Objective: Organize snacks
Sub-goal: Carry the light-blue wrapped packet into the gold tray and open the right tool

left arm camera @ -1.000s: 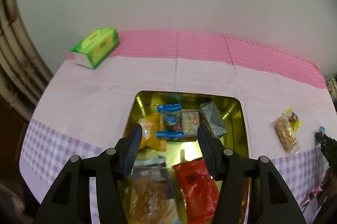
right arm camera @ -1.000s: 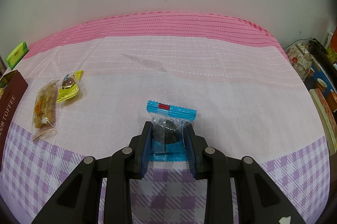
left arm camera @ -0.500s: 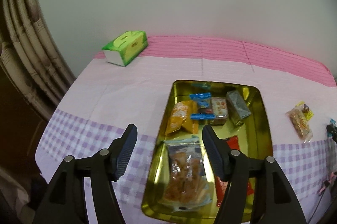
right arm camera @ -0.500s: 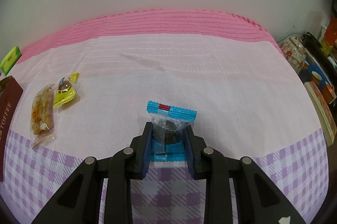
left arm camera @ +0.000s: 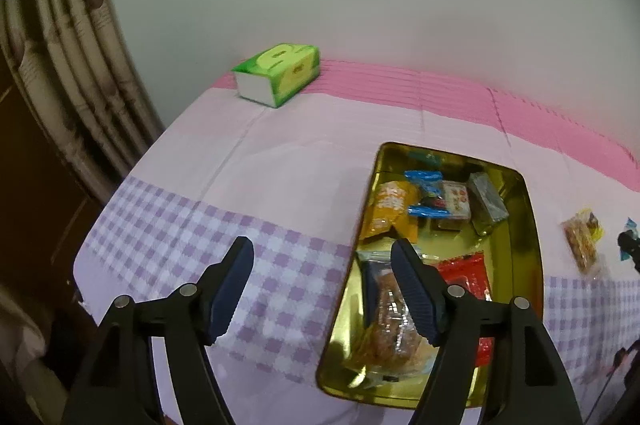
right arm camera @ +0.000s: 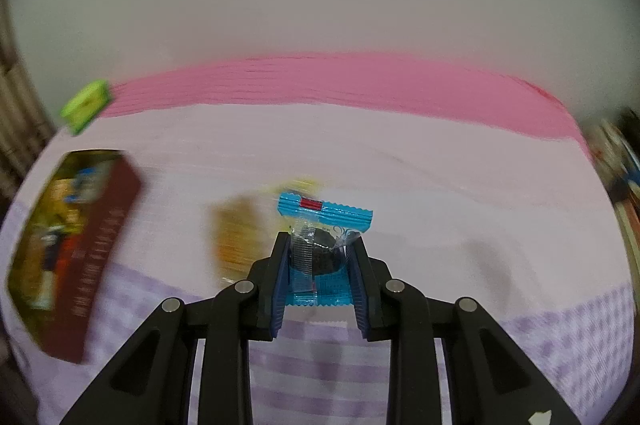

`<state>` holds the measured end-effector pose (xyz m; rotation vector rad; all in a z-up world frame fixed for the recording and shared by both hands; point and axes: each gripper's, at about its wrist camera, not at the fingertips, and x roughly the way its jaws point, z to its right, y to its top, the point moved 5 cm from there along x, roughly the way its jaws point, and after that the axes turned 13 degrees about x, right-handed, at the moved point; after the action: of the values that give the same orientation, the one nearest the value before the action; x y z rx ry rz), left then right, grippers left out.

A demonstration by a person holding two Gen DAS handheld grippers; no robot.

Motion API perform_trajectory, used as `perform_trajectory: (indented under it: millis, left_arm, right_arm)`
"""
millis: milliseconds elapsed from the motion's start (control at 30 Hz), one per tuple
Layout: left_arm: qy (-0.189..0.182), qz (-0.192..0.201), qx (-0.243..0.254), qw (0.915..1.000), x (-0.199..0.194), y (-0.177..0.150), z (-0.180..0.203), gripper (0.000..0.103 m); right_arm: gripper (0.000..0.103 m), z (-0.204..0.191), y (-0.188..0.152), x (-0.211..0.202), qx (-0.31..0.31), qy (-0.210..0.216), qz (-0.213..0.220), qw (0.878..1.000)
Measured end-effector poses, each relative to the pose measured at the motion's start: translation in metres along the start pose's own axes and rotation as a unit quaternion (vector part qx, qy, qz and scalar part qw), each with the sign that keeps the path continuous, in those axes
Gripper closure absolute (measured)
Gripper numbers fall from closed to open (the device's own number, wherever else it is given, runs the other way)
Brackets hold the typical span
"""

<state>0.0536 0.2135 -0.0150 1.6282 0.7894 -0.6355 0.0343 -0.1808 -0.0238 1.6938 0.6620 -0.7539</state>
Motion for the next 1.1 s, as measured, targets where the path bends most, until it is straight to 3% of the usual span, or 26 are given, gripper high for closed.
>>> perform_trajectory:
  millis: [300,567,800,1100]
  left_arm:
    - [0.021,-0.002,-0.042,0.9989,-0.004,-0.008,-0.031,0.029]
    - [0.045,-0.026,-0.073,0.9960,0.007,-0.015,-0.052,0.029]
    - [0.043,-0.037,-0.096,0.9937,0.011,-0.020,-0.060,0.029]
    - [0.049,-0.039,-0.098,0.9933,0.013,-0.020,-0.062,0.028]
  right_arm:
    - [0.078,-0.147,-0.008,0.003,-0.094,0.104,-0.025,0.990]
    - [0.077,-0.220,-0.023,0.035,-0.147,0.127,-0.066,0.979]
    - [0.077,-0.257,-0.026,0.061,-0.179,0.120,-0.085,0.973]
    - [0.077,-0.272,-0.032,0.075,-0.192,0.117,-0.103,0.969]
